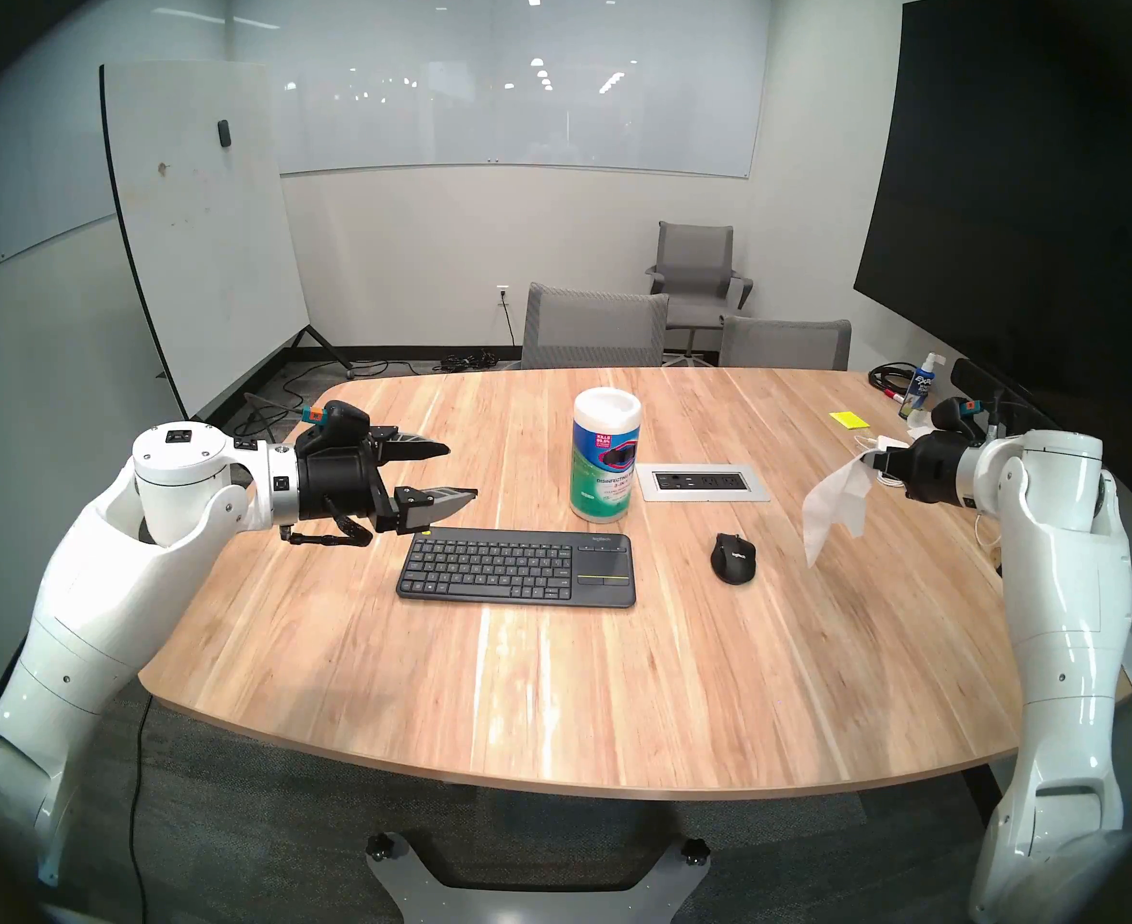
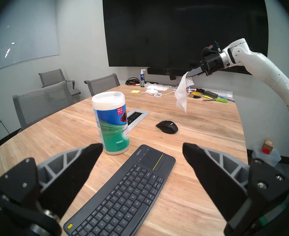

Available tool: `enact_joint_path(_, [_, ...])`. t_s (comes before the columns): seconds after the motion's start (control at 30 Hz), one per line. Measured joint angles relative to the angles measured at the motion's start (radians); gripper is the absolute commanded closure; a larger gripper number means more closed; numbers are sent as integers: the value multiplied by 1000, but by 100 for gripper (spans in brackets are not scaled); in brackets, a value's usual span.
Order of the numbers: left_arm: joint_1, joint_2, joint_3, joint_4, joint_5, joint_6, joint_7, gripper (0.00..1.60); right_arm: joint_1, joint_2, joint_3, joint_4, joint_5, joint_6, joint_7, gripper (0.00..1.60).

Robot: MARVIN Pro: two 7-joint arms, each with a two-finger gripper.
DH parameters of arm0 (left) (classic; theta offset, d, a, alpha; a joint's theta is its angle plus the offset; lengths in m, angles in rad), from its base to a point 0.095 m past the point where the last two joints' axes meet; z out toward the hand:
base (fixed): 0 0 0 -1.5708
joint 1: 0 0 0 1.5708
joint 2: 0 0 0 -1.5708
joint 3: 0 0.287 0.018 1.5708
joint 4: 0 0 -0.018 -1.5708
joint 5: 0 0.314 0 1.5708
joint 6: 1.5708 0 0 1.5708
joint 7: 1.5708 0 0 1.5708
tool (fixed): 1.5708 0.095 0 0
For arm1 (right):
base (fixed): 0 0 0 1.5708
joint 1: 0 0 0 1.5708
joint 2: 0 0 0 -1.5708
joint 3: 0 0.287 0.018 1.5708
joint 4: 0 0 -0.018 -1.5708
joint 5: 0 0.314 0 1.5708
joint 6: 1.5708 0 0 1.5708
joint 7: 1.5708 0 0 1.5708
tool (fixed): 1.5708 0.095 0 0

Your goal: Wipe the keyboards and mice with a disinfecting wipe, then set the wipe down

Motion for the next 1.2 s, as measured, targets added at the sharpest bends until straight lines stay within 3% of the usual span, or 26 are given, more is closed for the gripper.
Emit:
enact_joint_path(0.13, [0,0,0,0,0,0,0,0,2,-26,-28,4,-27,0,-47,160])
enact_joint_path(0.17, [0,0,0,0,0,0,0,0,4,-34,-35,6,-34,0,-61,143])
enact_joint_path(0.2, [0,0,0,0,0,0,0,0,7,-41,-41,9,-39,0,-72,67])
enact_joint_path(0.23, [0,0,0,0,0,0,0,0,8,-44,-45,11,-43,0,-79,0])
enact_joint_path(0.83, [0,0,0,0,0,0,0,0,69,-103,-81,105,-106,-19,-183,0])
enact_joint_path(1.2, [0,0,0,0,0,0,0,0,140,-143,-95,242,-178,-138,-313,0])
